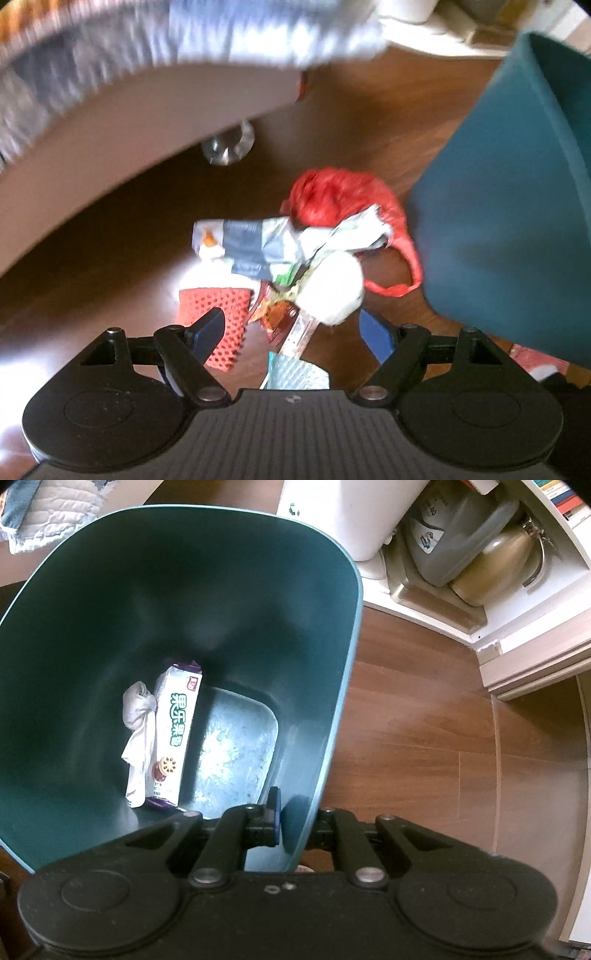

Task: Collect trash
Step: 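Lower the left tool to the pile and grasp the grey-white wrapper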

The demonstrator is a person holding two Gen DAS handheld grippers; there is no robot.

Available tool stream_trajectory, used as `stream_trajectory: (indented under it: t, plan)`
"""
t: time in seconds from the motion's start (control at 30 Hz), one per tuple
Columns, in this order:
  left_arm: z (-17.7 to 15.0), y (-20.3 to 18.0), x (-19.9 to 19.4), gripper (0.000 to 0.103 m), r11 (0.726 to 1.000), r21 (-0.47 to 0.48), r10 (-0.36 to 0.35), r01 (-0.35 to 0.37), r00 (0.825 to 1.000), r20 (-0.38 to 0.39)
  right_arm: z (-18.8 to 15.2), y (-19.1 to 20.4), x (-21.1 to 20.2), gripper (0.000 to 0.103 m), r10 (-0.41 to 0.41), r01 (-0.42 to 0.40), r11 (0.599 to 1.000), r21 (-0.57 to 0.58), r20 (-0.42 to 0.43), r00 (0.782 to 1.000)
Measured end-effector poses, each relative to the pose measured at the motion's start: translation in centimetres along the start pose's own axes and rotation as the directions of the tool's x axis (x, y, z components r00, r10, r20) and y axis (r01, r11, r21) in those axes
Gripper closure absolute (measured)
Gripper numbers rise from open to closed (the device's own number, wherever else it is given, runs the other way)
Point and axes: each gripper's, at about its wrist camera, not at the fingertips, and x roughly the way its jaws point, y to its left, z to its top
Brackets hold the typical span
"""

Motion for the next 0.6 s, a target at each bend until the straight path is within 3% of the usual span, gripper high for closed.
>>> stream_trajectory:
  t: [0.13, 0.23, 0.33, 0.5, 0.53, 0.6]
  plan:
    - [0.9, 1.9, 3.3, 0.023, 0.992, -0.124, -0.019, 0.015, 0.999, -0.032, 0.0, 0.1, 0.8, 0.089, -0.024, 0.024, 1.0, -0.013, -0.036, 0.999]
    - [2.1, 4.4, 6.4, 0.023, 0.953, -0.303, -0.049, 0.026, 0.996, -0.069, 0.0, -0.2, 1.3, 0.088, -0.023, 0.023, 1.0, 0.005, -0.057, 0.998]
    - [3.1, 7.0, 8.7, 0.023, 0.873, -0.487, -0.078, 0.03, 0.994, -0.078, 0.2, 0.0, 1.4, 0.087, -0.03, 0.03, 1.0, -0.004, -0.068, 0.997]
    - [3.4, 10.2, 11.5, 0.023, 0.695, -0.718, -0.122, 0.035, 0.99, -0.069, 0.4, -0.2, 1.7, 0.086, -0.036, 0.036, 0.999, -0.002, -0.08, 0.996]
    - [3.3, 10.4, 12.2, 0.023, 0.672, -0.74, -0.13, 0.03, 0.988, -0.078, 0.5, -0.2, 1.8, 0.086, -0.038, 0.038, 0.999, 0.0, -0.083, 0.996]
    - [3.3, 10.5, 13.4, 0.023, 0.651, -0.759, -0.147, 0.024, 0.985, -0.095, 0.5, -0.2, 2.0, 0.086, -0.039, 0.039, 0.999, 0.005, -0.086, 0.996]
